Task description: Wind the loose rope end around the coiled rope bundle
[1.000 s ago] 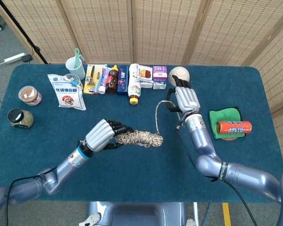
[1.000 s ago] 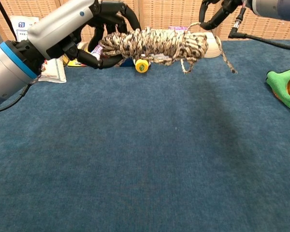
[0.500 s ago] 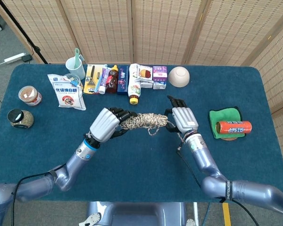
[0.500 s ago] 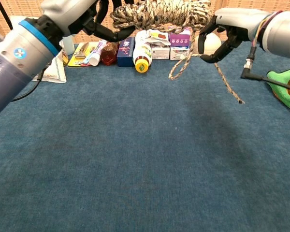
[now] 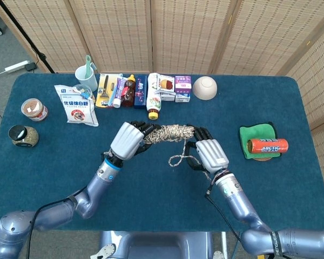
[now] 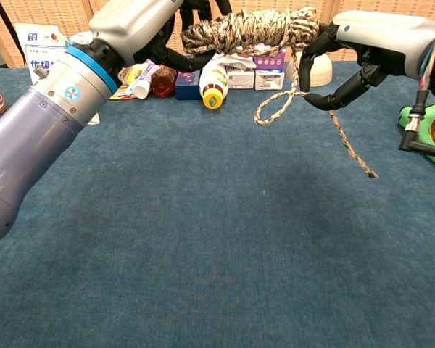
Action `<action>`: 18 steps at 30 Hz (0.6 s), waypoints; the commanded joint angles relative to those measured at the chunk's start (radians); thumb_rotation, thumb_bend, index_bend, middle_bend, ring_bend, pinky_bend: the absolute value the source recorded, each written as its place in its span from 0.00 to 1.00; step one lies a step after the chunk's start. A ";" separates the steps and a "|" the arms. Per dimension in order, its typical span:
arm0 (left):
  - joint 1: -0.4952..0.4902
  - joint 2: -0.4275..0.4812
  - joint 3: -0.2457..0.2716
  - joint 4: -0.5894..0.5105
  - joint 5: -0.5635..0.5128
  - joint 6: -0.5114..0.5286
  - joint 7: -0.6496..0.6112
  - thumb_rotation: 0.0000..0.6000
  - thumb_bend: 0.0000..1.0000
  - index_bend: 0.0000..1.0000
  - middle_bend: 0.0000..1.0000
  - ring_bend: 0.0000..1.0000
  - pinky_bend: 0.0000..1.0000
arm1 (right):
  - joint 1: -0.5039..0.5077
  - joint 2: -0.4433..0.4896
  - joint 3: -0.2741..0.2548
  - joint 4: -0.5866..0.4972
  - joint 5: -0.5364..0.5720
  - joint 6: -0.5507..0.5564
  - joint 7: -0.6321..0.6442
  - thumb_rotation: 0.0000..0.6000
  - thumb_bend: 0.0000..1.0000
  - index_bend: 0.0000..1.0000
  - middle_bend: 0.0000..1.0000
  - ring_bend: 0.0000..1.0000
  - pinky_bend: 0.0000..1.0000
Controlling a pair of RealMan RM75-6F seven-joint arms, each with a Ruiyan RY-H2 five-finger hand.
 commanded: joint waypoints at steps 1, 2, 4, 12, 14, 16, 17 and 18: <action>-0.007 -0.017 -0.004 0.020 -0.008 -0.005 0.006 1.00 0.57 0.77 0.65 0.60 0.74 | -0.017 0.007 -0.007 -0.032 -0.019 0.022 -0.018 1.00 0.49 0.69 0.00 0.00 0.00; -0.008 -0.022 -0.006 0.028 -0.011 -0.005 0.008 1.00 0.57 0.77 0.65 0.60 0.74 | -0.020 0.008 -0.009 -0.040 -0.022 0.026 -0.024 1.00 0.49 0.69 0.00 0.00 0.00; -0.011 -0.029 -0.009 0.039 -0.017 -0.009 0.010 1.00 0.57 0.77 0.65 0.60 0.74 | -0.024 0.010 -0.010 -0.052 -0.030 0.032 -0.032 1.00 0.49 0.69 0.00 0.00 0.00; -0.016 -0.041 0.023 0.085 0.002 -0.017 0.003 1.00 0.57 0.77 0.65 0.60 0.74 | -0.034 0.029 0.002 -0.113 -0.059 0.045 -0.042 1.00 0.49 0.69 0.00 0.00 0.00; -0.016 -0.051 0.036 0.105 0.013 -0.012 -0.001 1.00 0.57 0.77 0.65 0.60 0.74 | -0.033 0.042 0.009 -0.142 -0.068 0.048 -0.054 1.00 0.49 0.69 0.00 0.00 0.00; -0.017 -0.066 0.045 0.132 0.017 -0.014 -0.004 1.00 0.57 0.77 0.65 0.60 0.74 | -0.031 0.051 0.021 -0.168 -0.071 0.055 -0.069 1.00 0.49 0.69 0.00 0.00 0.00; -0.018 -0.072 0.049 0.143 0.017 -0.015 -0.006 1.00 0.57 0.77 0.65 0.60 0.74 | -0.030 0.053 0.027 -0.179 -0.070 0.058 -0.073 1.00 0.49 0.69 0.00 0.00 0.00; -0.018 -0.079 0.053 0.158 0.019 -0.017 -0.009 1.00 0.57 0.77 0.65 0.60 0.74 | -0.028 0.056 0.037 -0.193 -0.065 0.062 -0.080 1.00 0.49 0.69 0.00 0.00 0.00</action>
